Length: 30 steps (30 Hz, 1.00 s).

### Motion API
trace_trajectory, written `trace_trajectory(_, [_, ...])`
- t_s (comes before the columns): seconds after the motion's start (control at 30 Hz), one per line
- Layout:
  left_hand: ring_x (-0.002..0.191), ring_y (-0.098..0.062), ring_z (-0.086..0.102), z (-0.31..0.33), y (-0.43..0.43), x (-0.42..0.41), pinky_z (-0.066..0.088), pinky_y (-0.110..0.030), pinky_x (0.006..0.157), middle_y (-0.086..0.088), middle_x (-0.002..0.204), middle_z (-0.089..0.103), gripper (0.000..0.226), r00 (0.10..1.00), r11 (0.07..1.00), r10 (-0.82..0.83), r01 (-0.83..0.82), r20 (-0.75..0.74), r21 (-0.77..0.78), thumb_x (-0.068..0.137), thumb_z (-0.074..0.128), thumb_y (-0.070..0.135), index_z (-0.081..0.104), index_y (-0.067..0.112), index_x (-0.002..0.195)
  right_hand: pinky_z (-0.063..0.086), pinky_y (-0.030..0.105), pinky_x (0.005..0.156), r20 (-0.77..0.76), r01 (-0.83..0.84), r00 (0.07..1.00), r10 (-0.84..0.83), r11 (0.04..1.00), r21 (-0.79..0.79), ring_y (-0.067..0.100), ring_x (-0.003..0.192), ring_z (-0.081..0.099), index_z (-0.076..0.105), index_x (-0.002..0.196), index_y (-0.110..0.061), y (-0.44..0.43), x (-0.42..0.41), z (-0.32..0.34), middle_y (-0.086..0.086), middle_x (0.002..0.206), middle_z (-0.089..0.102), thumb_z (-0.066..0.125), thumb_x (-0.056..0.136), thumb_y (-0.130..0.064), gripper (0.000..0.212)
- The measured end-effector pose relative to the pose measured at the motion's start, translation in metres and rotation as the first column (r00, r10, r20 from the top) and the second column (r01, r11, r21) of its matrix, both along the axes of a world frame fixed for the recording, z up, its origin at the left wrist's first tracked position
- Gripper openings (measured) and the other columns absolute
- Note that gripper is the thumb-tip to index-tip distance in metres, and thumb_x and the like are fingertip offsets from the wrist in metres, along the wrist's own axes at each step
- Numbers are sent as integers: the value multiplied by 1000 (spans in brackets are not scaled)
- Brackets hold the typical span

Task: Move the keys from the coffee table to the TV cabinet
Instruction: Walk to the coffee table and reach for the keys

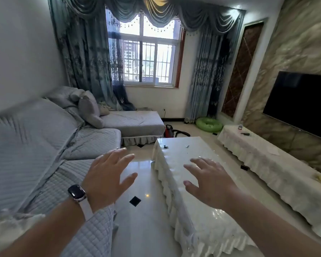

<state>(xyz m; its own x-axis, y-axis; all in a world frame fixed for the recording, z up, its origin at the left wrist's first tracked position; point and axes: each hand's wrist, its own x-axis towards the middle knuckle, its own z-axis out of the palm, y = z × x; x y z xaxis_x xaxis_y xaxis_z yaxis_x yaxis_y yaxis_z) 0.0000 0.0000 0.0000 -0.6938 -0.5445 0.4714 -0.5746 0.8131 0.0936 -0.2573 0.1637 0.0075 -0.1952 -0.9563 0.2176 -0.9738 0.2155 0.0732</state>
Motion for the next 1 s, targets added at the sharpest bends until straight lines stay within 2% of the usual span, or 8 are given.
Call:
trace_trajectory(0.1, [131, -27, 43, -1, -49, -3, 36, -51, 103, -6, 140, 52, 59, 1000, 999, 4, -5, 11, 40, 87, 35, 58, 52, 24, 132, 25, 41, 108, 5, -3, 1000, 3, 999, -47, 25, 139, 31, 42, 142, -30, -49, -1, 1, 1, 150, 41, 38, 89, -58, 60])
trace_trajectory(0.27, [137, -24, 35, -22, -101, -19, 33, -49, 108, -5, 146, 46, 64, 998, 995, -51, 48, 35, 91, 88, 29, 59, 46, 23, 138, 25, 39, 107, 16, 0, 1000, 1, 999, -33, 25, 137, 32, 44, 140, -30, -106, -2, -18, 0, 149, 42, 36, 88, -60, 61])
trace_trajectory(0.4, [136, -24, 36, -25, -139, -25, 32, -48, 108, -4, 145, 47, 62, 999, 994, -38, 38, 0, 104, 88, 33, 58, 46, 24, 138, 28, 41, 106, 37, -19, 999, 20, 1000, -25, 26, 135, 38, 48, 138, -27, -146, -12, -23, 1, 146, 48, 40, 88, -58, 59])
trace_trajectory(0.53, [135, -25, 37, -30, -171, -38, 31, -49, 108, -4, 145, 47, 61, 998, 997, -27, 24, 51, 71, 87, 35, 57, 45, 24, 137, 37, 44, 101, 36, -57, 998, 59, 997, -60, 28, 127, 48, 58, 129, -24, -182, -27, -25, 3, 136, 57, 45, 86, -54, 54])
trace_trajectory(0.67, [138, -25, 33, -42, -205, -62, 29, -49, 110, -4, 147, 44, 61, 987, 998, -28, 18, 160, 61, 86, 38, 56, 43, 26, 139, 36, 44, 101, 94, -38, 995, 42, 998, -48, 28, 126, 48, 60, 126, -24, -221, -56, -39, 3, 135, 58, 50, 86, -52, 50])
trace_trajectory(0.77, [139, -25, 30, -52, -235, -86, 25, -47, 111, -4, 150, 41, 59, 978, 999, -21, 12, 210, 45, 88, 42, 55, 41, 27, 140, 33, 41, 103, 110, -66, 992, 67, 998, -12, 26, 128, 45, 59, 127, -26, -254, -86, -57, 1, 137, 56, 46, 87, -53, 51])
trace_trajectory(0.87, [143, -21, 19, -58, -271, -117, 15, -42, 114, 0, 155, 31, 60, 967, 999, 12, -24, 253, 44, 90, 36, 56, 34, 30, 144, 34, 41, 101, 142, -84, 986, 85, 996, -17, 26, 128, 46, 60, 126, -26, -295, -120, -62, 1, 136, 57, 40, 84, -55, 55])
trace_trajectory(1.0, [145, -18, 13, -61, -310, -169, 11, -41, 115, 2, 158, 25, 61, 962, 994, 19, -48, 272, 102, 91, 32, 58, 30, 32, 146, 36, 39, 97, 153, -97, 983, 101, 995, -33, 25, 127, 47, 59, 126, -27, -349, -170, -52, 0, 136, 57, 39, 84, -55, 55])
